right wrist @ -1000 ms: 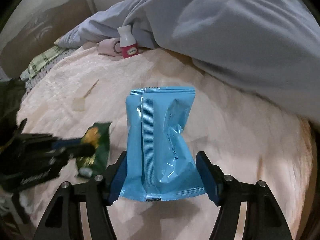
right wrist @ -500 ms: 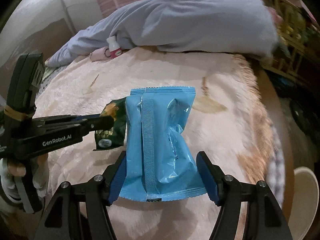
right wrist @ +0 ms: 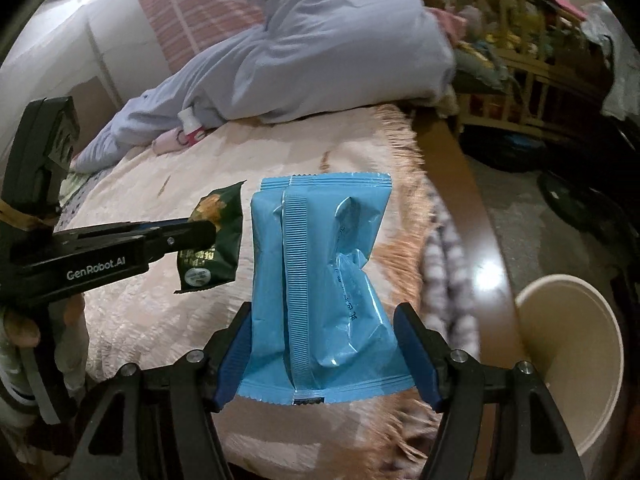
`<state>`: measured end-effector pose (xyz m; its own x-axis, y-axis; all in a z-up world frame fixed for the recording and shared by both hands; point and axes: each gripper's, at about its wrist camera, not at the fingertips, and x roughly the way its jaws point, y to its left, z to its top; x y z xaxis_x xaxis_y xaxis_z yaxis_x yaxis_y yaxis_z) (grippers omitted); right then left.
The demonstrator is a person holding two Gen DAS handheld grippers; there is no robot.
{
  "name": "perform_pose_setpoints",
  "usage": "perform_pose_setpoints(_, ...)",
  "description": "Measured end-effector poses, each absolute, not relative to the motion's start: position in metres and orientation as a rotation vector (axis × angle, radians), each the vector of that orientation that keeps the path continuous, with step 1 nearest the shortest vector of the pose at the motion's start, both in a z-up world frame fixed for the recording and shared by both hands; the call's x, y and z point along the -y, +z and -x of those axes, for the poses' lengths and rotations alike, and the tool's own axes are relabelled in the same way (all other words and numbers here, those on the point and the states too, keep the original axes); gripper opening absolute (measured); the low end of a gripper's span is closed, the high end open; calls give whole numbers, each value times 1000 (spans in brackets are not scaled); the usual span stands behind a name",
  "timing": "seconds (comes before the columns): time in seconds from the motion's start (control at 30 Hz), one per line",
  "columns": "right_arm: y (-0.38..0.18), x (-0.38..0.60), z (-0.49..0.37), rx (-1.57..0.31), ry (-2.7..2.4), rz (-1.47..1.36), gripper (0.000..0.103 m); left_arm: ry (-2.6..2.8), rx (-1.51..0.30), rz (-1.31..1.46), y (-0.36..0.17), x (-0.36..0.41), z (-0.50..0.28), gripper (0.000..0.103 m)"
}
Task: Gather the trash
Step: 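Carry the green snack packet and blue packet over the white bucket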
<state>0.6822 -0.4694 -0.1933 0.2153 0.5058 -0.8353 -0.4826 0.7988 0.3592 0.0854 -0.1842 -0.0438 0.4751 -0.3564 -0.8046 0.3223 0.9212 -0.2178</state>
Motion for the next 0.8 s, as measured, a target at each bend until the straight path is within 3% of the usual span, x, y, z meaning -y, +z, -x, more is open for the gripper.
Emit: perform_pose_setpoints(0.8,-207,599,-681,-1182,460,-126,69,-581,-1004,-81,-44,308,-69,12)
